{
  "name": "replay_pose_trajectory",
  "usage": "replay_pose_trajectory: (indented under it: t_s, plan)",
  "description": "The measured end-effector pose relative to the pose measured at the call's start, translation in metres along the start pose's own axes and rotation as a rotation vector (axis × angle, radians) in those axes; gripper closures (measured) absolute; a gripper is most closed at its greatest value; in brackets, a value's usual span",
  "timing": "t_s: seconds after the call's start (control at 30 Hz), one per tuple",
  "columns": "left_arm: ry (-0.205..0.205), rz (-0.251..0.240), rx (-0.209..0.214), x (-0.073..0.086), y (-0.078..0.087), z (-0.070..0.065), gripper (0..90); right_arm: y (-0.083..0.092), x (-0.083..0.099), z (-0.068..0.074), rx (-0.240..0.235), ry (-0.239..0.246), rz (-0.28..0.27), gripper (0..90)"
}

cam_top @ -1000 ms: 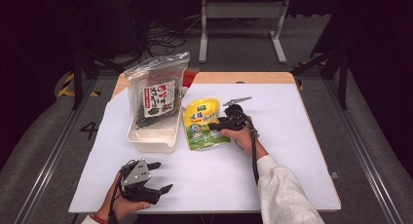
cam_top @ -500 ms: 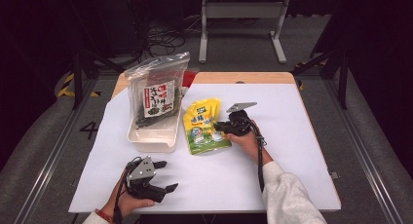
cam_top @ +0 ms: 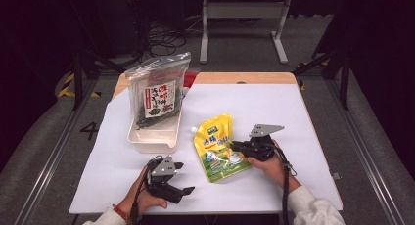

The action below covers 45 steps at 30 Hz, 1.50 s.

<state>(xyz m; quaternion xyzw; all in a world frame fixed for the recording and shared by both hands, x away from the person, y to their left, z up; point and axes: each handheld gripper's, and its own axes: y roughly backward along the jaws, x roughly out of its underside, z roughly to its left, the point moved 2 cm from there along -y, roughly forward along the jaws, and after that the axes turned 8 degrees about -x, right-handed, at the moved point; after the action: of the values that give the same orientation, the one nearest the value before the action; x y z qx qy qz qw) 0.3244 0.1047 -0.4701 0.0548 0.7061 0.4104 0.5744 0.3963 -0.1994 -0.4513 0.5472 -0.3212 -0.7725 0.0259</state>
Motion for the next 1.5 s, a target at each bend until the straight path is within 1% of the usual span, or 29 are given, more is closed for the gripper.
replay_pose_trajectory:
  t_s: [0.1,0.13,0.23,0.3,0.33,0.37,0.43,0.5,0.53,0.57,0.63,0.67,0.7,0.73,0.77,0.8,0.83,0.9,0.97,1.07,1.1,1.13,1.2,1.23,1.3,1.37,1.4,1.43,1.5]
  plan:
    - [0.044,-0.006,0.03,-0.007,-0.008,0.003,12.9,0.007,0.007,0.013,-0.004,0.031,-0.006,84.3]
    - [0.057,-0.003,0.039,-0.008,-0.012,0.003,12.7,0.009,0.008,0.016,-0.007,0.033,-0.009,84.3]
    - [0.073,0.01,0.071,-0.012,-0.02,0.004,12.4,0.013,0.013,0.024,-0.011,0.042,-0.021,84.4]
    - [0.102,0.025,0.095,-0.015,-0.027,0.004,11.9,0.015,0.015,0.029,-0.009,0.058,-0.025,84.7]
    - [0.138,0.033,0.125,-0.016,-0.033,0.004,11.9,0.016,0.016,0.03,-0.009,0.059,-0.032,84.7]
    - [0.148,0.046,0.136,-0.016,-0.036,0.004,11.5,0.018,0.016,0.032,-0.012,0.061,-0.033,84.7]
    - [0.149,0.051,0.139,-0.021,-0.041,0.005,9.6,0.018,0.018,0.032,-0.019,0.063,-0.04,84.7]
    - [0.18,0.049,0.147,-0.025,-0.045,0.005,9.6,0.019,0.02,0.033,-0.023,0.061,-0.053,84.7]
    - [0.183,0.045,0.16,-0.027,-0.046,0.006,9.7,0.019,0.02,0.032,-0.025,0.062,-0.062,84.7]
    - [0.178,0.035,0.174,-0.029,-0.048,0.006,10.0,0.02,0.02,0.032,-0.027,0.064,-0.069,84.7]
    - [0.185,0.018,0.175,-0.031,-0.049,0.006,11.5,0.023,0.019,0.033,-0.041,0.066,-0.093,84.7]
    - [0.194,-0.003,0.186,-0.034,-0.048,0.006,13.1,0.024,0.018,0.034,-0.043,0.07,-0.1,84.7]
    - [0.197,-0.021,0.183,-0.036,-0.047,0.006,13.6,0.026,0.017,0.035,-0.049,0.08,-0.111,84.7]
    - [0.207,-0.049,0.188,-0.04,-0.045,0.006,14.8,0.027,0.017,0.035,-0.058,0.079,-0.121,84.7]
    - [0.204,-0.081,0.188,-0.044,-0.041,0.006,17.9,0.027,0.016,0.036,-0.068,0.081,-0.134,84.7]
    - [0.205,-0.12,0.183,-0.049,-0.036,0.007,19.3,0.028,0.015,0.038,-0.081,0.091,-0.141,84.7]
    - [0.213,-0.141,0.178,-0.052,-0.033,0.007,21.9,0.029,0.014,0.041,-0.085,0.112,-0.148,84.6]
    - [0.205,-0.231,0.192,-0.058,-0.02,0.01,33.0,0.03,0.011,0.046,-0.082,0.132,-0.158,84.6]
    - [0.188,-0.269,0.17,-0.061,-0.011,0.011,52.5,0.034,0.006,0.051,-0.074,0.161,-0.177,84.4]
    - [0.16,-0.342,0.185,-0.063,0.002,0.013,77.5,0.041,-0.001,0.056,-0.064,0.188,-0.202,82.9]
    - [0.16,-0.342,0.185,-0.063,0.002,0.013,83.6,0.041,-0.001,0.056,-0.064,0.188,-0.202,82.9]
    - [0.127,-0.353,0.172,-0.065,0.007,0.01,83.6,0.041,-0.003,0.057,-0.052,0.198,-0.206,81.8]
    - [0.096,-0.352,0.154,-0.067,0.011,0.006,85.6,0.04,-0.003,0.059,-0.029,0.201,-0.197,79.5]
    - [0.096,-0.353,0.155,-0.067,0.012,0.005,85.7,0.04,-0.003,0.059,-0.029,0.195,-0.201,79.0]
    - [0.072,-0.359,0.15,-0.068,0.014,0.004,85.9,0.039,-0.003,0.06,-0.022,0.186,-0.205,75.3]
    - [0.056,-0.361,0.142,-0.069,0.016,0.003,86.0,0.04,-0.004,0.061,-0.018,0.178,-0.211,69.4]
    - [0.048,-0.366,0.135,-0.07,0.018,0.003,86.1,0.041,-0.005,0.062,-0.008,0.178,-0.204,66.8]
    - [0.04,-0.369,0.143,-0.071,0.02,0.003,86.2,0.043,-0.004,0.062,0.0,0.176,-0.201,61.6]
    - [0.026,-0.376,0.134,-0.072,0.024,0.002,86.2,0.045,-0.003,0.061,0.0,0.165,-0.187,55.0]
